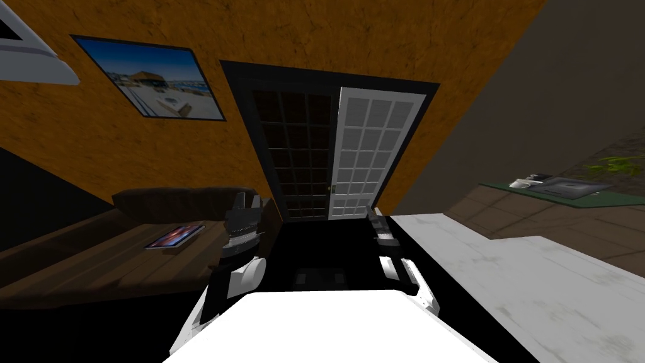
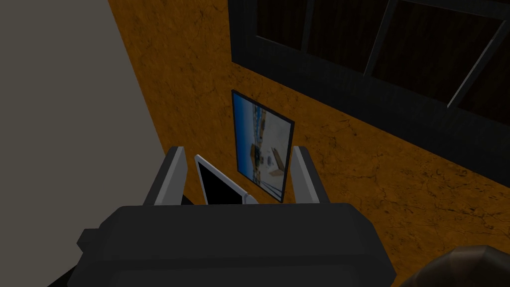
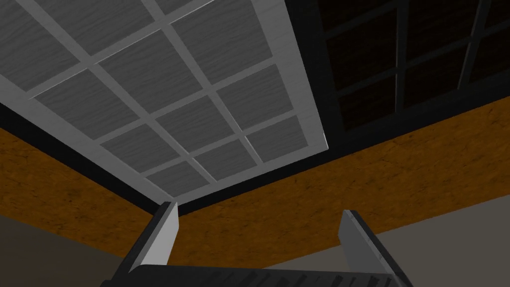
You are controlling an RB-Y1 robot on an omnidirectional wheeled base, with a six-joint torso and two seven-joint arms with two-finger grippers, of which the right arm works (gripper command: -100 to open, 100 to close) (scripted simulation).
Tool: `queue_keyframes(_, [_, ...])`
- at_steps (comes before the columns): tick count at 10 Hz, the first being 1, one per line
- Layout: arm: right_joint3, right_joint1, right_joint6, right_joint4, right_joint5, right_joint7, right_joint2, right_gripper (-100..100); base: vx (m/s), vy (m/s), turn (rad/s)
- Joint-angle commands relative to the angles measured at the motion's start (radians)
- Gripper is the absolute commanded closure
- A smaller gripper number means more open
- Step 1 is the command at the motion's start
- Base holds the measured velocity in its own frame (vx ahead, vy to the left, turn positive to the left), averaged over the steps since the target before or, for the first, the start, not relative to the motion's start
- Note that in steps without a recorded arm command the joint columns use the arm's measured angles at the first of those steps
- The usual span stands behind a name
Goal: Pull the door open
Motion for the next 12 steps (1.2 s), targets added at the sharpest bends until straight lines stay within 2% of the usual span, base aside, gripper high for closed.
queue_keyframes(1, [-0.017,-0.013,-0.010,0.039,0.017,0.030,-0.001,-100,0.118,0.025,0.030])
queue_keyframes(12, [-0.131,-0.094,-0.087,0.306,0.134,0.226,0.013,-100,0.102,0.014,0.028])
